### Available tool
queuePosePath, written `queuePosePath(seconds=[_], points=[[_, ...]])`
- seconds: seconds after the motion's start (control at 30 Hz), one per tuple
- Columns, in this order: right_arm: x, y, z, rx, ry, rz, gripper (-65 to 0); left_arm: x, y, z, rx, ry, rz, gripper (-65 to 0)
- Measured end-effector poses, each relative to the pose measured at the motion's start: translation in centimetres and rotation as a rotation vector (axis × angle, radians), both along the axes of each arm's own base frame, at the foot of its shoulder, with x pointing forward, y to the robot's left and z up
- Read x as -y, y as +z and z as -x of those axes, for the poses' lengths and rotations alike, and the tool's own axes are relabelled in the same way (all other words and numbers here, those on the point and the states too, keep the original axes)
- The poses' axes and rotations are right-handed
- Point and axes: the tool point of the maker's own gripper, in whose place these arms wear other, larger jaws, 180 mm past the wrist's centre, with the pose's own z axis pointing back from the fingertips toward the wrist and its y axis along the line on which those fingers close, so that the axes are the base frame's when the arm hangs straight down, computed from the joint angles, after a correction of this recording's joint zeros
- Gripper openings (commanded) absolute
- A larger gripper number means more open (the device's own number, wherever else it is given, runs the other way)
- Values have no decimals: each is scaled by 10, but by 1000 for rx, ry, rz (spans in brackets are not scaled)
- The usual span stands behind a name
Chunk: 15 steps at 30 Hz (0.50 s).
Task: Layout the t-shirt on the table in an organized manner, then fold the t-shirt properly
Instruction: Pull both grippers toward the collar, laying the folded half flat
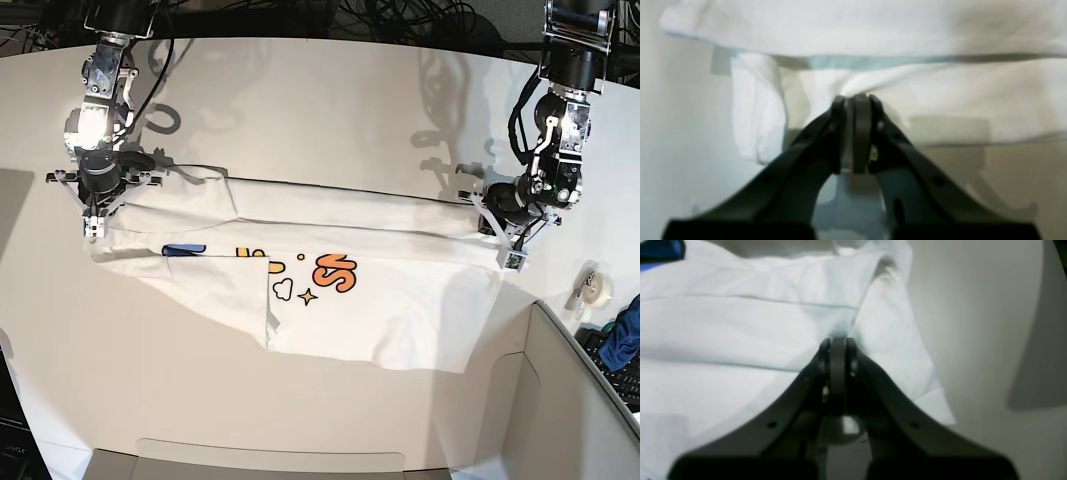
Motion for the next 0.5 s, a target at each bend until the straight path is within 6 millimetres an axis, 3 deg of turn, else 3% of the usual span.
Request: queuePosePath(seconds=[0.2,0.5], points=[[14,0,27,-52,10,64,-650,10,0,27,1,-31,-22,-613],[16,8,55,-74,41,114,-650,17,17,82,-97,-68,-37,-613]])
